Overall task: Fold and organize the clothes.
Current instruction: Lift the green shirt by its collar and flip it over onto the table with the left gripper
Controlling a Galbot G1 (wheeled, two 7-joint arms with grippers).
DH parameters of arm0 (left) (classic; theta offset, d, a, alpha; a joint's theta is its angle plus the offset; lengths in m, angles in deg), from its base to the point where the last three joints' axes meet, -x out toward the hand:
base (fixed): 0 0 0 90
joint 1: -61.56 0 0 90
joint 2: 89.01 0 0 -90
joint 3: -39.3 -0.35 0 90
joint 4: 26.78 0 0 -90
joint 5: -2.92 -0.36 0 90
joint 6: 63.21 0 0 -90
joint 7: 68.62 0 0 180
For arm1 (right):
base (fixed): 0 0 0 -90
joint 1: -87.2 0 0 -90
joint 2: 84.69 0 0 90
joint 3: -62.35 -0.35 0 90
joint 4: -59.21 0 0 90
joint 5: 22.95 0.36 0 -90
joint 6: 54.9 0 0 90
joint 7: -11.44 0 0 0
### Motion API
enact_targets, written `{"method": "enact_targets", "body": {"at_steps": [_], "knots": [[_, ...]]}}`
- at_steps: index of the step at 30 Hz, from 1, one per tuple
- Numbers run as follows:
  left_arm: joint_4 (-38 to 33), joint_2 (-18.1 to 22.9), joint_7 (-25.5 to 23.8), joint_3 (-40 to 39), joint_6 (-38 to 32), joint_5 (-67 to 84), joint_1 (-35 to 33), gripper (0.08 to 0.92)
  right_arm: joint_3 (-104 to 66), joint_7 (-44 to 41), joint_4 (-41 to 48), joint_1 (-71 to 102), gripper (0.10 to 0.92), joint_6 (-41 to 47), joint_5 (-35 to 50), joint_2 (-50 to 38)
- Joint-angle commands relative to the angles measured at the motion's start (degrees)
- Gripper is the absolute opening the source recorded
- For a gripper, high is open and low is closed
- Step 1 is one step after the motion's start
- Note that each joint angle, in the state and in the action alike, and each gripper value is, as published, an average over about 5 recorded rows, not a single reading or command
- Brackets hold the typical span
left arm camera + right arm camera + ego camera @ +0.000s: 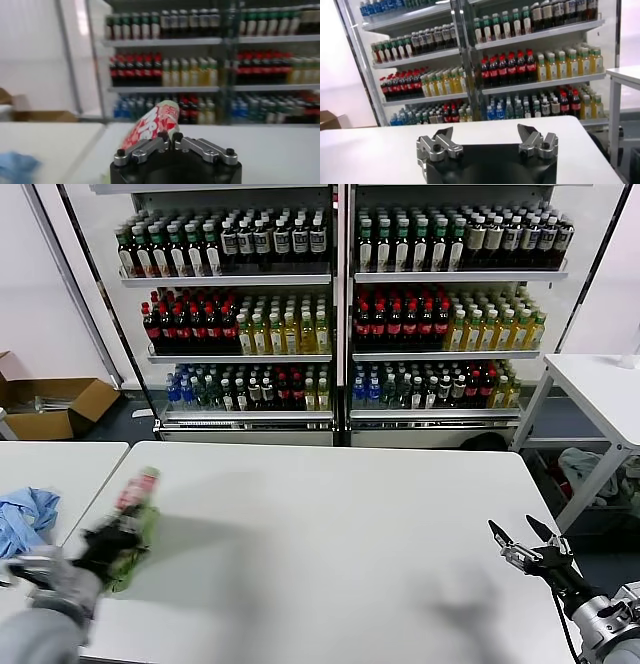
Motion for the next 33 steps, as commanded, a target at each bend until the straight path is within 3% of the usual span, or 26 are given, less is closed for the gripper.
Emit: {"method": "enact_targets", "body": {"at_steps": [1, 6, 11, 15, 19, 27, 33], "knots": [[-4.20, 8.22, 11.56, -37.23, 0.58, 1.01, 6.59, 0.109, 0.27, 0.35, -1.04, 0.20, 0.823, 0.51, -0.75, -0.07], [0.20, 12.79, 14.59, -37.38, -2.12, 8.85, 13.39, 0.109, 0.73, 0.37, -1.88, 0.61, 0.823, 0.82, -1.56, 0.17], [2.84, 13.66, 15.09, -34.87, -4.21, 15.50, 18.95, 0.109, 2.35, 0.40, -2.56, 0.57, 0.823, 1.05, -2.60, 0.72], [3.42, 12.39, 11.61, -32.26, -4.81, 19.46, 19.63, 0.109, 4.32, 0.47, -3.35, 0.48, 0.823, 1.41, -3.25, 0.90], [1.70, 10.19, 6.85, -29.23, -2.58, 19.15, 16.19, 0.140, 7.21, 0.29, -3.48, -0.05, 0.823, 1.62, -3.98, 0.17], [-3.74, 5.71, -5.68, -17.30, 3.17, 18.52, 9.50, 0.365, 14.99, 1.30, -2.60, -6.71, 0.823, 4.64, -2.87, -4.50], [1.67, 3.29, -7.74, -9.43, 2.22, 5.67, 11.54, 0.538, 30.20, 5.14, -2.09, -15.14, 0.823, 9.90, -2.41, -6.41]]}}
